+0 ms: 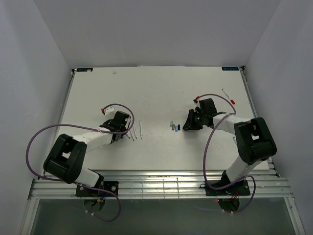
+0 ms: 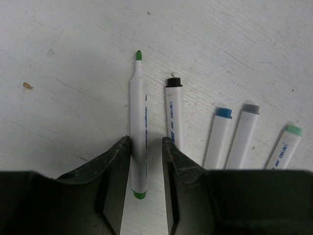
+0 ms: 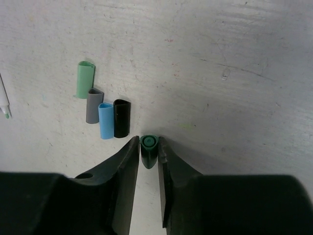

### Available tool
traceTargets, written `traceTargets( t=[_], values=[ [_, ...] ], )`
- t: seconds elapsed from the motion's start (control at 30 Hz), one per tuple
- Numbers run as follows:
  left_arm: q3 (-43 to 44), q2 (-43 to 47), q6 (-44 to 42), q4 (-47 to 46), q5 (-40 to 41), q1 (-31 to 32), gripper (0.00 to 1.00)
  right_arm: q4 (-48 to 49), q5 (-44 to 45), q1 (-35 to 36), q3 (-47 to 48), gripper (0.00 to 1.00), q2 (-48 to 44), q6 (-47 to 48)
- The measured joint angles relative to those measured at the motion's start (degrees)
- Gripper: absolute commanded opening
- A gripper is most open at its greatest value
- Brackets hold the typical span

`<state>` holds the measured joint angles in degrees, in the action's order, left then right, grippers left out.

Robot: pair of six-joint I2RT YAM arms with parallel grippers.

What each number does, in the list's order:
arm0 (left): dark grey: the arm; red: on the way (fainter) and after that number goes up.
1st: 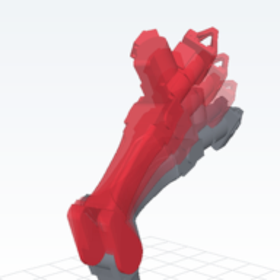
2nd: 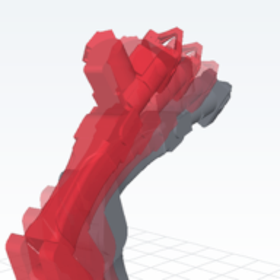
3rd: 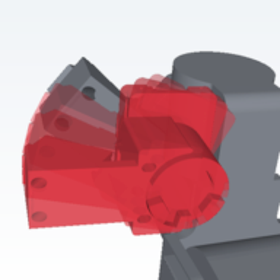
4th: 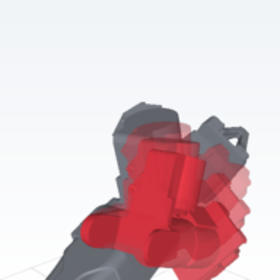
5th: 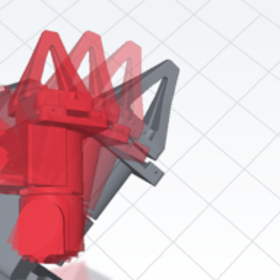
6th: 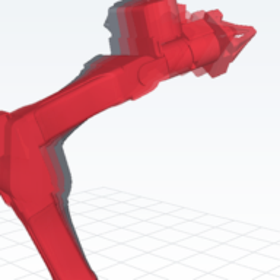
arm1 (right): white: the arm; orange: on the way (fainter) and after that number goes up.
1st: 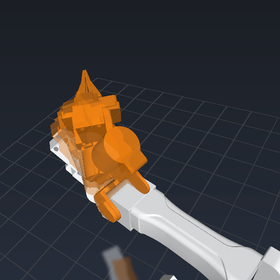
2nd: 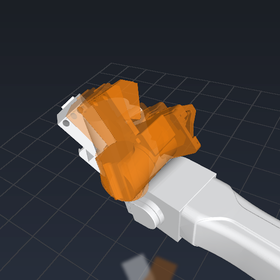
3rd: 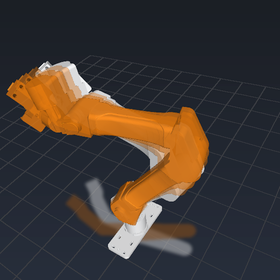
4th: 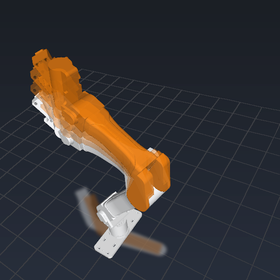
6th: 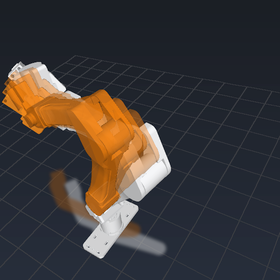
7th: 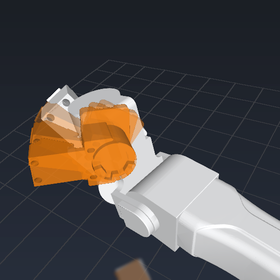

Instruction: Open the pen caps

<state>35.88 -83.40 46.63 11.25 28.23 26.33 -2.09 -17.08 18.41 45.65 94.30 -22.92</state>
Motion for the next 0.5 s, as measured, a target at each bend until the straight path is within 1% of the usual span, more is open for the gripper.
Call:
traceTargets(
  t=[0.07, 0.13, 0.23, 0.5],
  values=[
    [-0.2, 0.2, 0.2, -0.4, -0.3, 0.0, 0.45, 0.2, -0.2, 0.1, 0.2, 0.33, 0.2, -0.2],
    [-0.4, 0.6, 0.4, -0.6, -0.6, 0.0, 0.49, 0.3, -0.2, 0.2, 0.7, 0.35, 0.6, -0.5],
    [-0.8, 1.2, 1.0, -0.8, -1.3, 0.0, 0.52, 0.6, -0.4, 0.4, 1.4, 0.38, 1.2, -0.7],
    [-1.3, 4.3, 1.9, 2.2, -4.0, -0.1, 0.56, 0.1, 0.0, 0.5, 3.4, 0.44, 1.8, -0.6]
  ],
)
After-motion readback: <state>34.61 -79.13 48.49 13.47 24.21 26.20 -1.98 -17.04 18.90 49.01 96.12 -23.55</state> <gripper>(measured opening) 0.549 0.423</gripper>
